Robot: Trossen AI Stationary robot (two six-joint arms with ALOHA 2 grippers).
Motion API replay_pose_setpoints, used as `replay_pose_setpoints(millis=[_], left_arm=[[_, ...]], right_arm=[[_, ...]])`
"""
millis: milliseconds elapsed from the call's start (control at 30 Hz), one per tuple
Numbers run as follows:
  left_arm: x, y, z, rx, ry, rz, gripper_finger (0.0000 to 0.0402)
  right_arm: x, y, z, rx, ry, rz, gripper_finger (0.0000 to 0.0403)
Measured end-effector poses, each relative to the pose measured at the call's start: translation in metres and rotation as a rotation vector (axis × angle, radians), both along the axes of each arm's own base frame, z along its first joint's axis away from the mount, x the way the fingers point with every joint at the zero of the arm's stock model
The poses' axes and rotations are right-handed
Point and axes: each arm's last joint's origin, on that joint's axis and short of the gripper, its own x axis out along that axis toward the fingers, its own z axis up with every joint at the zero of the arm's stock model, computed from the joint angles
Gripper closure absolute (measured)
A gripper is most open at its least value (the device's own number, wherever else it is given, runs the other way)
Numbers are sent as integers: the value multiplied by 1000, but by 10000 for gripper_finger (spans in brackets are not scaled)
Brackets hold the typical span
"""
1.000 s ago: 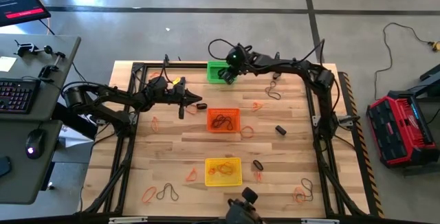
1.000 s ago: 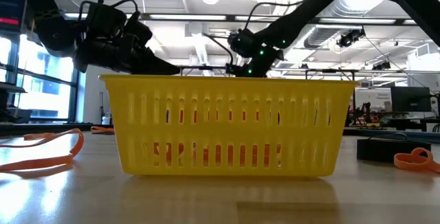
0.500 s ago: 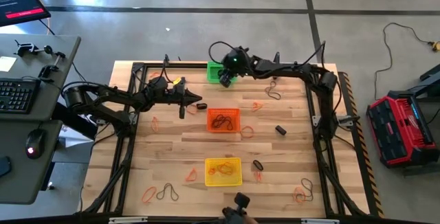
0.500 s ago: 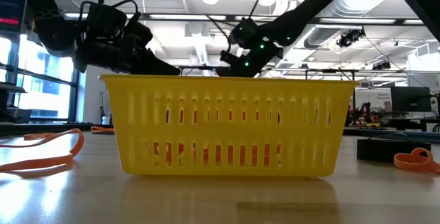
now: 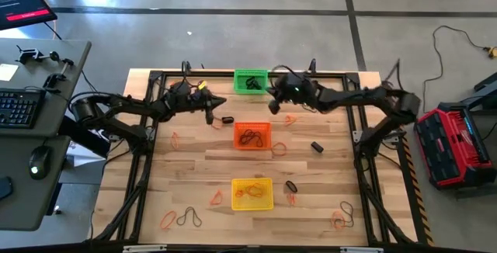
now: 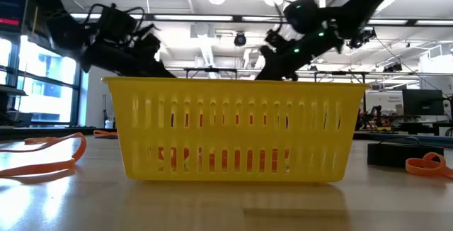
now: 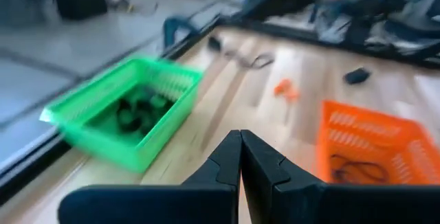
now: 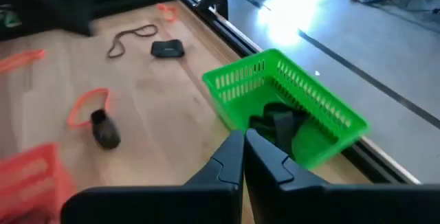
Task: Sort rubber bands into baskets
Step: Put the orange rubber band into the yellow bin
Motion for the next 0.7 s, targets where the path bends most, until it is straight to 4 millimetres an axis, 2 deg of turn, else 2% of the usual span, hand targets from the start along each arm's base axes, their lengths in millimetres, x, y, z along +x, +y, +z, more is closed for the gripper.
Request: replay_pose_setpoints(millis=[200, 433, 700], left_arm=[[1, 31, 9, -136, 245, 133, 401], [-16, 61, 34, -175, 603, 367, 401], [-48, 88, 56, -262, 743, 572, 402]], right_arm=[[-23, 24, -6, 0, -39, -17, 403], [-33, 31, -16, 13, -26, -46, 403], [-33, 31, -15, 8, -42, -46, 403]])
